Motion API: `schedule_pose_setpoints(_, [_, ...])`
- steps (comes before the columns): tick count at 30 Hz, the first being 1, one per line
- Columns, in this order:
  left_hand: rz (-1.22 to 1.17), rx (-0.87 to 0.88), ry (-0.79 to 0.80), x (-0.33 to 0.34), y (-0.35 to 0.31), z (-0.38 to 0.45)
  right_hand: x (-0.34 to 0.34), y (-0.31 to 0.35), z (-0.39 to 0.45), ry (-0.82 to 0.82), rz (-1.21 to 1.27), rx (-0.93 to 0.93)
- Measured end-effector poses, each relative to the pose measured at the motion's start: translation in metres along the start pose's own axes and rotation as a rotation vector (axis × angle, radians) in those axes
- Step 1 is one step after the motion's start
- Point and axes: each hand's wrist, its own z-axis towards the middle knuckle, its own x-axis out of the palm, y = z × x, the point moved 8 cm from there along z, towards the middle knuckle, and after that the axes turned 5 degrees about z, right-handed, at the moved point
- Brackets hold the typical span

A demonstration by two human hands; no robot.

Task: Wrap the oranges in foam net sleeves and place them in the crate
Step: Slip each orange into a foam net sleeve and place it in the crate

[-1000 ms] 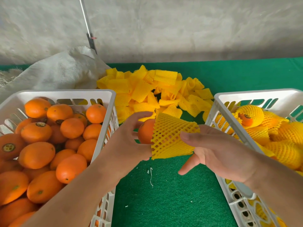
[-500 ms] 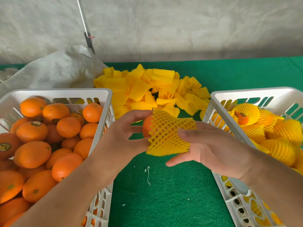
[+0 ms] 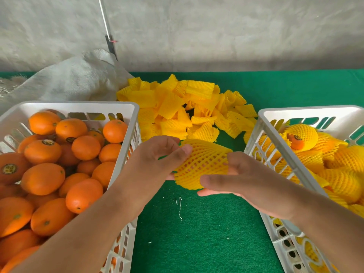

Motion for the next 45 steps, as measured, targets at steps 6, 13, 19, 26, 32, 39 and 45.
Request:
schedule_pose_setpoints(6, [0.129,0.055,-0.061,-0.008,-0.004,-0.002,-0.001,0.007,-0.001,-0.078,-0.174,-0.038])
schedule_pose_setpoints(13, [0.06,0.049,-0.052,-0.005,-0.006,-0.002,0.005,0.015,-0.001,-0.089,-0.265,-0.086])
schedule_pose_setpoints(19, [0.043,0.041,-0.129,-0.013,-0.007,-0.001,0.002,0.02,-0.001,-0.099,-0.283,-0.125])
schedule_pose_setpoints(26, [-0.062,0.014,-0.19,-0.02,-0.004,-0.002,-0.008,0.02,-0.005,-0.165,-0.235,-0.172])
schedule_pose_setpoints(32, [-0.102,0.011,-0.204,-0.023,-0.004,-0.002,-0.009,0.013,-0.002,-0.099,0.056,-0.141])
schedule_pose_setpoints(39, [0.086,0.11,-0.033,-0.005,-0.008,-0.004,-0.019,0.008,0.0,-0.159,0.181,-0.118])
schedule_pose_setpoints(45, [0.322,0.22,0.219,0.021,-0.009,-0.013,-0.015,0.001,0.0,-0.055,0.251,-0.02])
